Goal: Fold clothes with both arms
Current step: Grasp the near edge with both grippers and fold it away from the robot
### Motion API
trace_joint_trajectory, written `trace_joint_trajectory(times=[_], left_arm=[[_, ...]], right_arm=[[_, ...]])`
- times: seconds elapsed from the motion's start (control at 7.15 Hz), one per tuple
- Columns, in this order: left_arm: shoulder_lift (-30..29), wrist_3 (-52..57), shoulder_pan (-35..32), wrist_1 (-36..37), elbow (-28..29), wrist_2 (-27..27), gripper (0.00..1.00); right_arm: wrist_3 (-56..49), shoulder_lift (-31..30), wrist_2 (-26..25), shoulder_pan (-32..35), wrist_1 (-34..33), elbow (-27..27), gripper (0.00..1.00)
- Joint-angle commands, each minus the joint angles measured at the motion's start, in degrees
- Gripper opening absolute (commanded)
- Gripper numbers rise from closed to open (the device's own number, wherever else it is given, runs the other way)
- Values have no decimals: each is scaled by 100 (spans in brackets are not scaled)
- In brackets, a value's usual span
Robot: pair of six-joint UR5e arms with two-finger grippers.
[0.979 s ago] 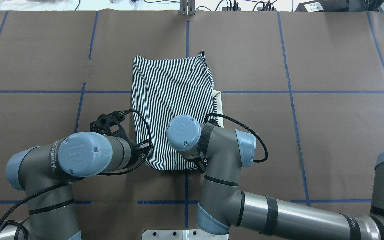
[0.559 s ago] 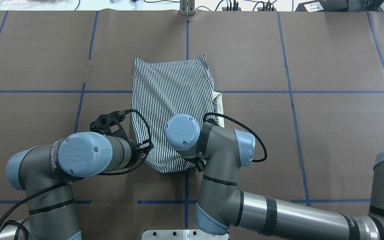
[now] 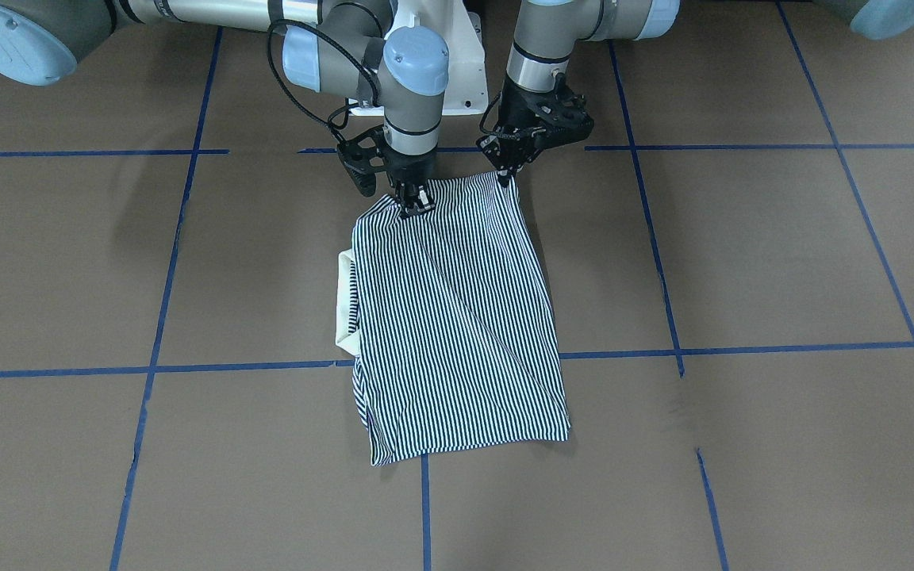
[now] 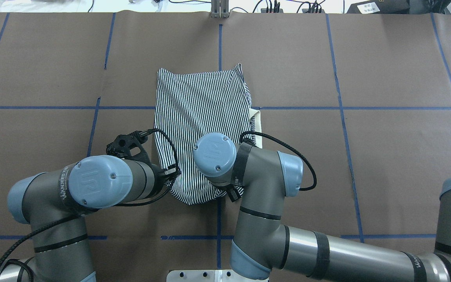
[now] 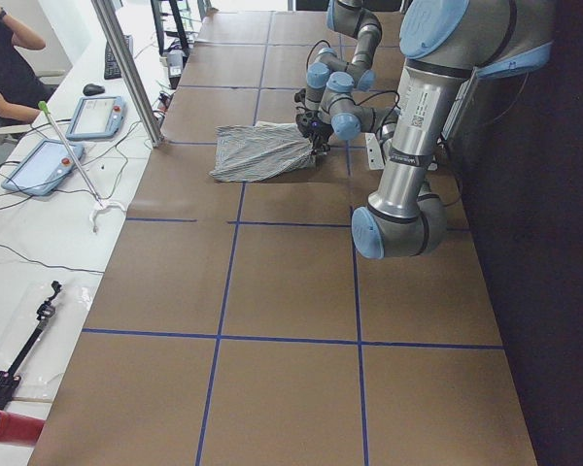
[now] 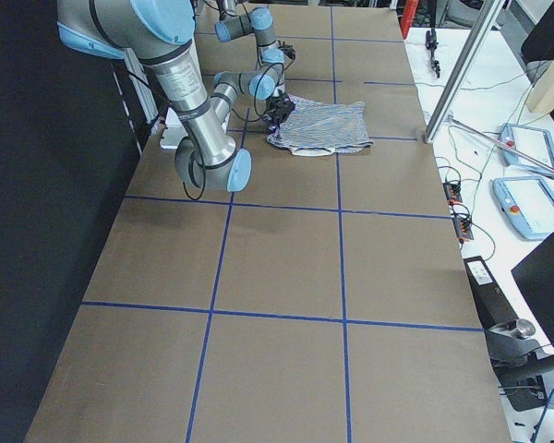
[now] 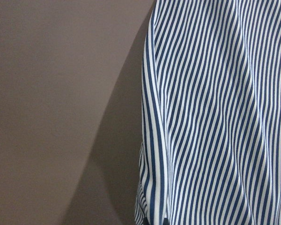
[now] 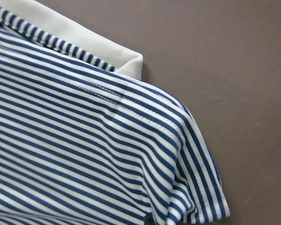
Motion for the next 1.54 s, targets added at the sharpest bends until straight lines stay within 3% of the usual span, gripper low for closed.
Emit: trace_joint_trajectory(times=[0.0, 0.56, 0.98, 1.12, 1.4], left_arm=[[-27, -26, 112, 14, -163, -202, 0], [43, -27, 815, 67, -681, -194, 0], [97, -27, 886, 67, -806, -282, 0], [96, -9, 791, 67, -797, -273, 0], [44, 69, 152, 49, -788, -299, 0]], right_arm=[[-77, -281, 51, 0, -21, 342, 0], [-148, -281, 446, -192, -529, 1158, 0], [-409, -124, 316, -333, -504, 1178, 0], [-916, -88, -33, -307, -495, 1143, 0], [-1743, -88, -116, 104, -495, 1116, 0]])
